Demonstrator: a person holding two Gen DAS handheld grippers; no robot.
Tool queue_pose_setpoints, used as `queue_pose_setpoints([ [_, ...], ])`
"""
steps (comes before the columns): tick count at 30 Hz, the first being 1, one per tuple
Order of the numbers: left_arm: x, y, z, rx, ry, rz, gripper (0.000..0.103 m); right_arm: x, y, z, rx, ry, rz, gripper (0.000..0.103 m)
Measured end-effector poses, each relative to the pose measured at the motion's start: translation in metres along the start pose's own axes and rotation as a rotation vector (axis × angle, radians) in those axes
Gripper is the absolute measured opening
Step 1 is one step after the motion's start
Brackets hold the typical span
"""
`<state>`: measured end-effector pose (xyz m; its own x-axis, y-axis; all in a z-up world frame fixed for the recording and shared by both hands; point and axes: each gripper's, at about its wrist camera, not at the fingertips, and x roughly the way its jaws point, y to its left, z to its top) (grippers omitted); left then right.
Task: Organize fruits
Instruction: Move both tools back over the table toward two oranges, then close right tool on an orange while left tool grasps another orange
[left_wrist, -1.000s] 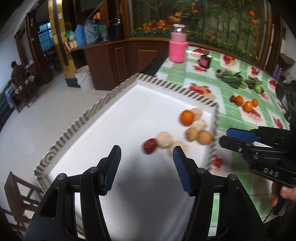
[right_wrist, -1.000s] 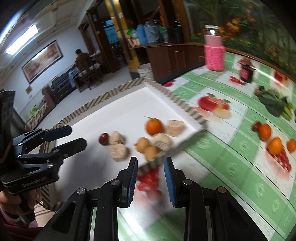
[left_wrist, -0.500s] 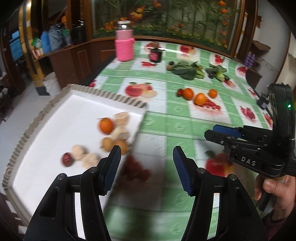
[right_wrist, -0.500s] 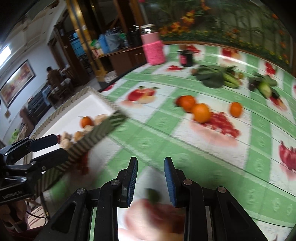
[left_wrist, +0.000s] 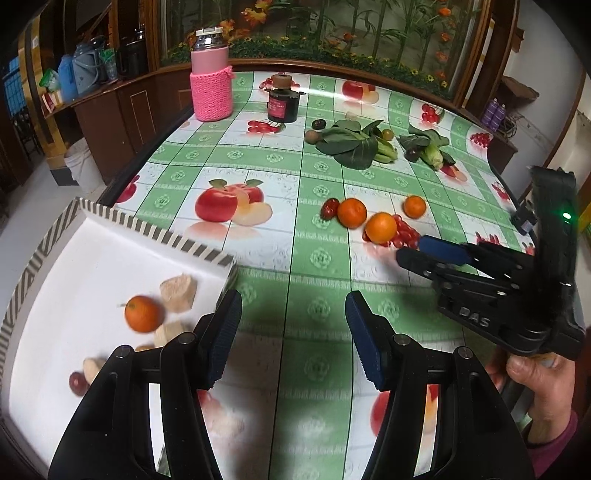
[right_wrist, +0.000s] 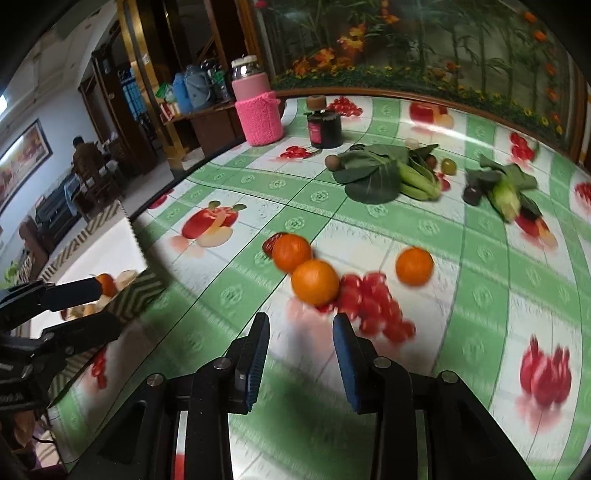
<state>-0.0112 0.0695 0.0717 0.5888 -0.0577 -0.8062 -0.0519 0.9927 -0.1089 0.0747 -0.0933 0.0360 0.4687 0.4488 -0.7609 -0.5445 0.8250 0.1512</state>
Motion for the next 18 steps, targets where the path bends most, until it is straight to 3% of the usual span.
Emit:
queue_pose_setpoints([
  [6,0.016,0.003,0.014,-0.012,0.020,0.011,0.059,0.035,-0.003,0.017,-0.077,0.045,-0.070,0.035],
  [8,0.023,0.001,0.018,-0.011,0.028,0.015,0.059,0.042,-0.008,0.016,-0.060,0.064,-0.043,0.035],
  [10,0.029,-0.004,0.021,-0.007,0.035,0.013,0.059,0.036,-0.017,0.015,-0.009,0.022,0.045,0.034],
  [12,0.035,-0.009,0.024,-0.005,0.043,0.010,0.059,0.028,-0.021,0.012,0.018,0.000,0.079,0.034],
  [18,0.056,-0.030,0.038,-0.001,0.052,-0.004,0.059,-0.011,-0.046,-0.002,0.084,-0.049,0.044,0.034],
])
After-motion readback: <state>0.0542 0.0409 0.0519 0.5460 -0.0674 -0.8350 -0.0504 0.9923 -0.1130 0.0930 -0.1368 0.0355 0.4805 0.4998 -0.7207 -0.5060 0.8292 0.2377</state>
